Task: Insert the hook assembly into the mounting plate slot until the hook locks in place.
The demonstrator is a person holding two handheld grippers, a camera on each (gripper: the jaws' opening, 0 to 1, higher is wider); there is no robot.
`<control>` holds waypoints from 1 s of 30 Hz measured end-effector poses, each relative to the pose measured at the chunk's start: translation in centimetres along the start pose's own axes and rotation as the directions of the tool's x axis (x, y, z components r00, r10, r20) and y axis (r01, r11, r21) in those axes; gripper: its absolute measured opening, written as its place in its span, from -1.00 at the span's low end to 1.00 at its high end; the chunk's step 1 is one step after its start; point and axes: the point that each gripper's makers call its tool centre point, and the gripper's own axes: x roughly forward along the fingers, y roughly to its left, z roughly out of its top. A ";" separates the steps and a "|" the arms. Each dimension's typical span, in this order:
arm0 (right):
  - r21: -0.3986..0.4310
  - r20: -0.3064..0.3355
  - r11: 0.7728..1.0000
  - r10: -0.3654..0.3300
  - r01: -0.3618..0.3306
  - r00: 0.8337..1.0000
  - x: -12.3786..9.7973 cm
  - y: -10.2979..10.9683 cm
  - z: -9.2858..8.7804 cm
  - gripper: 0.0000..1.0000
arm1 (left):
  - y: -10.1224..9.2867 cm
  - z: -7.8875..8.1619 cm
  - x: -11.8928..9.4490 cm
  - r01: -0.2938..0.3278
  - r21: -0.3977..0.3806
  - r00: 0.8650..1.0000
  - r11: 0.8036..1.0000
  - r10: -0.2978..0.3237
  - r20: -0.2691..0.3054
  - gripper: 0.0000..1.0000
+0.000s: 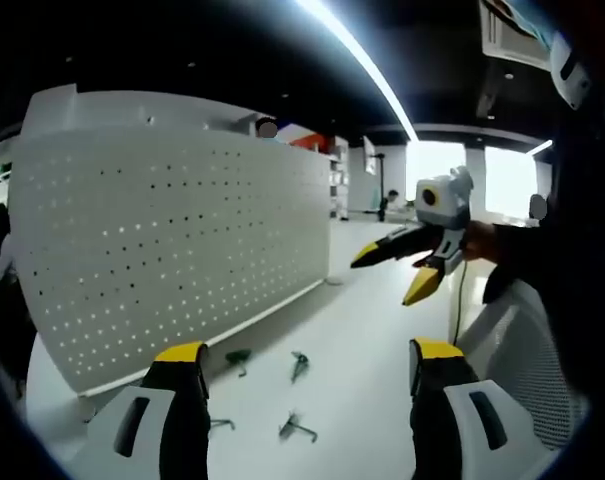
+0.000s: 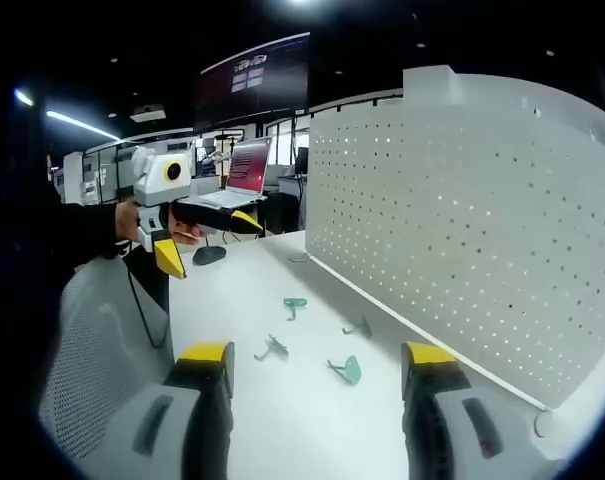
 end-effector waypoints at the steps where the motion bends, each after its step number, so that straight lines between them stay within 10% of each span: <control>1: -0.002 -0.001 1.000 -0.001 0.001 1.000 0.0 0.0 0.0 0.30 | 0.0 0.0 0.0 0.001 -0.001 1.000 1.000 -0.001 0.001 0.67; 30: 0.019 -0.010 1.000 -0.012 0.012 1.000 0.1 0.2 -0.7 0.27 | -0.9 -0.2 0.7 0.060 0.013 0.998 0.998 -0.059 -0.027 0.66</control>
